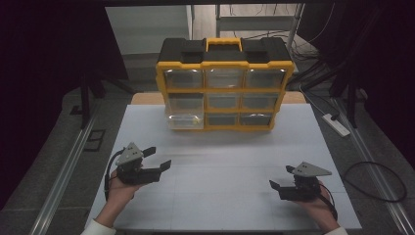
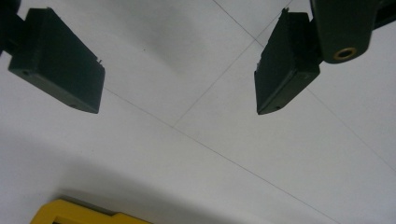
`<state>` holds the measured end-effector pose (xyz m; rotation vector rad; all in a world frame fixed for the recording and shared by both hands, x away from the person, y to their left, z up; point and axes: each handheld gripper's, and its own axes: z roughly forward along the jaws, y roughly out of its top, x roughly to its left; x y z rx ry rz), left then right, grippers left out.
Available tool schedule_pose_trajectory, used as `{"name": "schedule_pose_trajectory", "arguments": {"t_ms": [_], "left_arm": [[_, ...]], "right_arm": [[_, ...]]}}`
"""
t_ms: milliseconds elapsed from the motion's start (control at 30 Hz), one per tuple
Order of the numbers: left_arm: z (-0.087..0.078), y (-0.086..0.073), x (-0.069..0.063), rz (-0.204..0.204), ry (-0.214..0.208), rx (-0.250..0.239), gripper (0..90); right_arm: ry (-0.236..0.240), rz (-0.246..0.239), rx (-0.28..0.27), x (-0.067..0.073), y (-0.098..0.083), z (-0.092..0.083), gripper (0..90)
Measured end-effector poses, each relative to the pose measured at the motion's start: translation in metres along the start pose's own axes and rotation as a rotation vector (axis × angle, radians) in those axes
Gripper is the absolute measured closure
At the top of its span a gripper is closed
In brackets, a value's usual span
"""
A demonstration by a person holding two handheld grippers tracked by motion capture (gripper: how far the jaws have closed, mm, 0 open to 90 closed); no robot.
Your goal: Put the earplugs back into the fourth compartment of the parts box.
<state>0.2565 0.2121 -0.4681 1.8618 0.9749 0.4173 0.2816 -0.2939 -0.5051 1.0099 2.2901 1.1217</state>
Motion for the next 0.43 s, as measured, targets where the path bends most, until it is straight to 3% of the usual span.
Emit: {"name": "schedule_pose_trajectory", "arguments": {"t_ms": [233, 433], "left_arm": [[0.006, -0.02, -0.001, -0.01, -0.006, 0.042, 21.5], [0.008, -0.02, -0.002, -0.002, 0.001, 0.043, 20.8]], "right_arm": [[-0.003, 0.002, 0.006, 0.0, 0.0, 0.001, 17.0], [0.003, 0.008, -0.005, -0.001, 0.0, -0.001, 17.0]]}}
